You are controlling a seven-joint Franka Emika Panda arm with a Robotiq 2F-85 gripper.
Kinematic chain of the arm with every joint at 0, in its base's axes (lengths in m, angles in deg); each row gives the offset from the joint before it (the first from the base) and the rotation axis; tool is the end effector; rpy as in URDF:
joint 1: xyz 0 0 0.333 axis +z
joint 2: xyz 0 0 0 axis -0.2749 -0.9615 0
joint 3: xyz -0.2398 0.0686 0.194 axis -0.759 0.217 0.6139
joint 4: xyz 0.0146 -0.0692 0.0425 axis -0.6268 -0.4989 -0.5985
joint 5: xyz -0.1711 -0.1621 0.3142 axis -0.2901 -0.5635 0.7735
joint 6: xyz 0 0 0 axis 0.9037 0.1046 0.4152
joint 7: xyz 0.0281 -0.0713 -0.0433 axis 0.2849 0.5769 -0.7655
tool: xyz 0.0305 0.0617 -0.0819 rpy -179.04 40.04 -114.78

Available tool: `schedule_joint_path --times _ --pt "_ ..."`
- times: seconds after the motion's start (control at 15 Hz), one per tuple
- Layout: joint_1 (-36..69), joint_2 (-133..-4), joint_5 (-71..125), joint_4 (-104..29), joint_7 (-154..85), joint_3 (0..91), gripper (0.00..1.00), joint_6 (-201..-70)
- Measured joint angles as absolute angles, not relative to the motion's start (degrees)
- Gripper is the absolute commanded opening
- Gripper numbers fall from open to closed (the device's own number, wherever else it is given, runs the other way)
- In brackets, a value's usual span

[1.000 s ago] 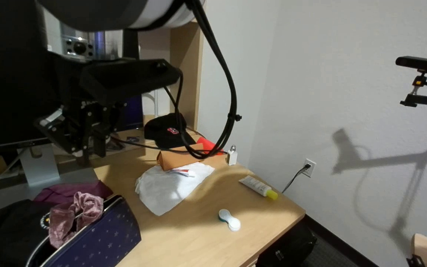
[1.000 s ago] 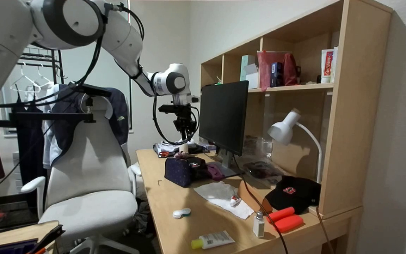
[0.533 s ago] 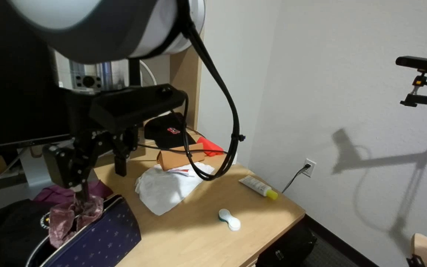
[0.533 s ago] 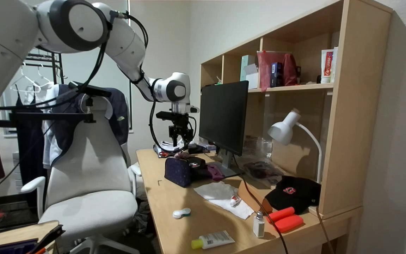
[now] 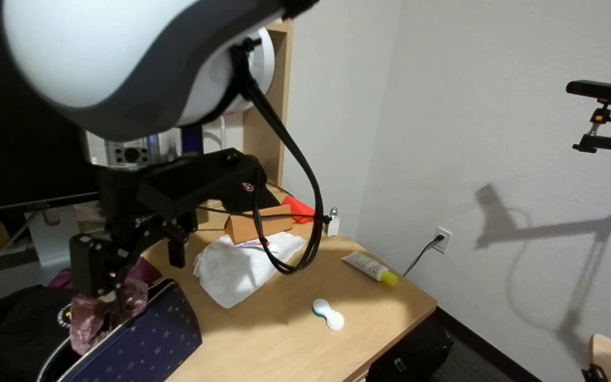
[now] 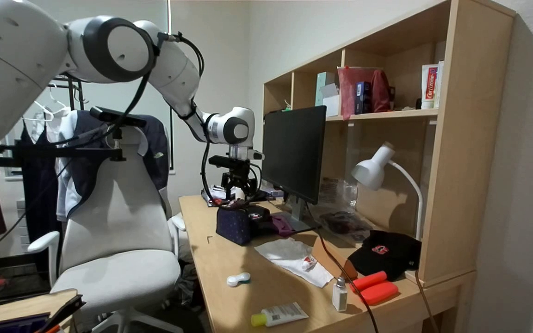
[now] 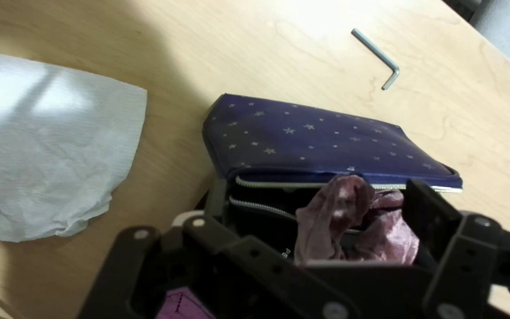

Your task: Take the hair ribbon out of the purse

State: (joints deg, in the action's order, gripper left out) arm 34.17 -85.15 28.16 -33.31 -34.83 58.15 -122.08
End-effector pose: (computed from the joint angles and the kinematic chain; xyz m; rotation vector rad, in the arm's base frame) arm 0.6310 0.3027 0.3197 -3.0267 -0.5971 0.0206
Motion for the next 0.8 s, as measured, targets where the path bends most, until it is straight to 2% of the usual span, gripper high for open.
schedule_joint_path --times 0.07,0.2,0.8 --pt "34.12 -85.80 28.16 -32.65 -35.34 58.23 1.00 -122.01" --pt "34.11 -87.02 28.16 -31.17 -36.32 58.37 0.73 -121.69" --pt "34.09 -91.67 28.19 -24.66 -39.09 59.14 0.13 -117.64"
